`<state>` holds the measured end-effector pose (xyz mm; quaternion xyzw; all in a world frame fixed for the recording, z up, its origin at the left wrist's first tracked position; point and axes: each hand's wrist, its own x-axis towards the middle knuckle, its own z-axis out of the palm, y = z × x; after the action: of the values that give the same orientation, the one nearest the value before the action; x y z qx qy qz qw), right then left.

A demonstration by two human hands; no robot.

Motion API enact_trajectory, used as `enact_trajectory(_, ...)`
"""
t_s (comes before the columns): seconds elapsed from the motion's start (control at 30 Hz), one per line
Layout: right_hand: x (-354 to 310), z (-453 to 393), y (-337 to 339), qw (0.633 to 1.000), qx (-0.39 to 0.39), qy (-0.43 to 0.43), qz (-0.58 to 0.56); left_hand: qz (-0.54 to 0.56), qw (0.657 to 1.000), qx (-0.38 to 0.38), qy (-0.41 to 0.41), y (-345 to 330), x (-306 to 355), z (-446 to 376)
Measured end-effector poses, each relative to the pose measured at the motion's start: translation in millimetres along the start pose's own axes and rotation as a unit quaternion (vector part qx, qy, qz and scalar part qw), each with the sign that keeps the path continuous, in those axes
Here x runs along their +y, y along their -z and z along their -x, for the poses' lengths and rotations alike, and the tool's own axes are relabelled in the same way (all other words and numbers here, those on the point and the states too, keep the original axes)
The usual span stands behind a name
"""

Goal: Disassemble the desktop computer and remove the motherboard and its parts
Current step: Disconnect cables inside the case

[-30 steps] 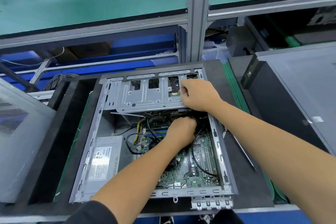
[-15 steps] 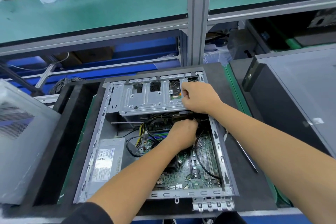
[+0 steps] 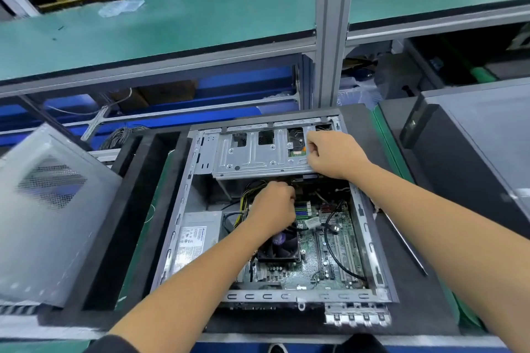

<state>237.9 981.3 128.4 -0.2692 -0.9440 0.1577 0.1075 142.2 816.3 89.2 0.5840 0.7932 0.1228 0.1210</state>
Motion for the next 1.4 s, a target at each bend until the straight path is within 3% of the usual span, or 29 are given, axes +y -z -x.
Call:
enact_trajectory(0.13, -1, 0, -1, 1.000, 0.001, -0.003, 0.007, 0.050, 0.992, 0.023, 0.110, -3, -9, 1)
enact_trajectory(0.2, -1, 1, 0, 1.000, -0.003, -0.006, 0.008, 0.077, 0.984, 0.000, 0.159, -2, -11, -3)
enact_trajectory(0.3, -2, 1, 1, 1.000, -0.007, -0.006, 0.007, 0.053, 0.982, -0.021, 0.181, 0, -10, -9)
enact_trajectory(0.6, -1, 0, 2, 1.000, -0.012, 0.000, 0.016, 0.014, 0.989, -0.018, 0.147, -6, -7, -14)
enact_trajectory(0.87, 1, -2, 1, 1.000, -0.010, 0.006, 0.012, -0.007, 0.982, -0.126, 0.139, -2, -12, -18)
enact_trajectory(1.0, 1, -1, 1, 1.000, -0.005, 0.005, 0.009, -0.071, 0.972, -0.190, 0.122, 2, -9, -29)
enact_trajectory(1.17, 2, -1, 1, 1.000, -0.005, 0.004, 0.012, -0.182, 0.967, -0.160, 0.083, 0, -6, -39)
enact_trajectory(1.4, 2, -1, 0, 1.000, -0.011, 0.003, 0.009, -0.243, 0.963, -0.114, 0.034, -2, -9, -38)
